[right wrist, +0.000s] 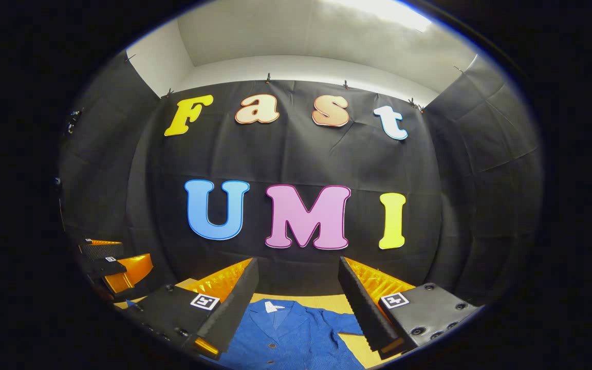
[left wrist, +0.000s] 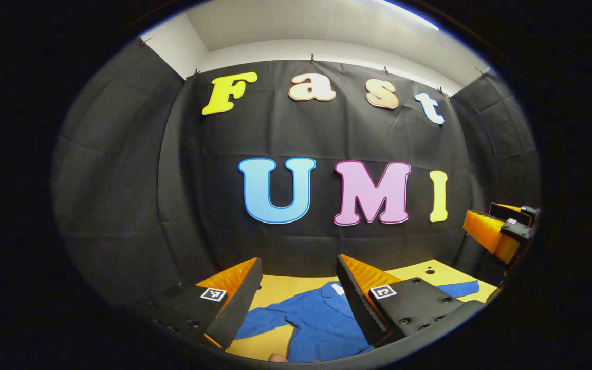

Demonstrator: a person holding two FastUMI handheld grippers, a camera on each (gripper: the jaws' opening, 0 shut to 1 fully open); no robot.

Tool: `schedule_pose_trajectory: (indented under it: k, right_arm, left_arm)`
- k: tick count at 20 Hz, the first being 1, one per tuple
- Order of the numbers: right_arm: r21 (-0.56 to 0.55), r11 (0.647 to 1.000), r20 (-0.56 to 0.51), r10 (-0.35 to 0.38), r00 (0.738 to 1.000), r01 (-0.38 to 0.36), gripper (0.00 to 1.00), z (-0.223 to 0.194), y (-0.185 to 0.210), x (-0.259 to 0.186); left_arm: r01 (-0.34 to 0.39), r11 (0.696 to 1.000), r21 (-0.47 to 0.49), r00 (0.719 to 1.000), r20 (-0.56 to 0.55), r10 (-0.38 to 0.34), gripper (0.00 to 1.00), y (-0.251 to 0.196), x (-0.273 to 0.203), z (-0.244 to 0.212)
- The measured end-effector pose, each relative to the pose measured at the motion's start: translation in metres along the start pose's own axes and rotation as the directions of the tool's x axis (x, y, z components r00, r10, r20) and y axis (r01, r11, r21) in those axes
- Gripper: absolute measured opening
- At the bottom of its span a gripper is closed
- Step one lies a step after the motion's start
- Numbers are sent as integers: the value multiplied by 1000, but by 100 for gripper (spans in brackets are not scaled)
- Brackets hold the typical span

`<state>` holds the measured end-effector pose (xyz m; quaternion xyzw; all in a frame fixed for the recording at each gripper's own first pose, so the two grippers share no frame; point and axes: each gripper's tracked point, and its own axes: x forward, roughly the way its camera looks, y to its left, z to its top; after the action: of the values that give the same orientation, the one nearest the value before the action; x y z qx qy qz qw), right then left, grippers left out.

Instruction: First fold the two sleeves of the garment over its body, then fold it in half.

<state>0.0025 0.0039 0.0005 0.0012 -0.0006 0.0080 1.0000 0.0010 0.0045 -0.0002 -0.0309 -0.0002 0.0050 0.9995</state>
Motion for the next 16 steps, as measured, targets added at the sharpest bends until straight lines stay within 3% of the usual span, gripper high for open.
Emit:
schedule_pose_trajectory:
  k: [10, 11, 12, 16]
  right_arm:
    - [8, 1000, -75, -17, 997, 17, 98, -21, -7, -1]
    - [12, 1000, -78, -17, 997, 18, 93, -22, -7, -2]
    - [11, 1000, -80, -17, 997, 18, 98, -23, -9, -1]
    - [4, 1000, -88, -15, 996, 15, 98, -29, -12, 2]
  left_arm:
    - [30, 999, 15, 999, 38, -30, 84, -7, -5, 5]
    - [31, 999, 13, 999, 36, -32, 83, -8, -5, 3]
    - [33, 999, 15, 999, 32, -34, 84, -9, -5, 2]
    - [40, 999, 25, 999, 24, -40, 84, -15, -5, 0]
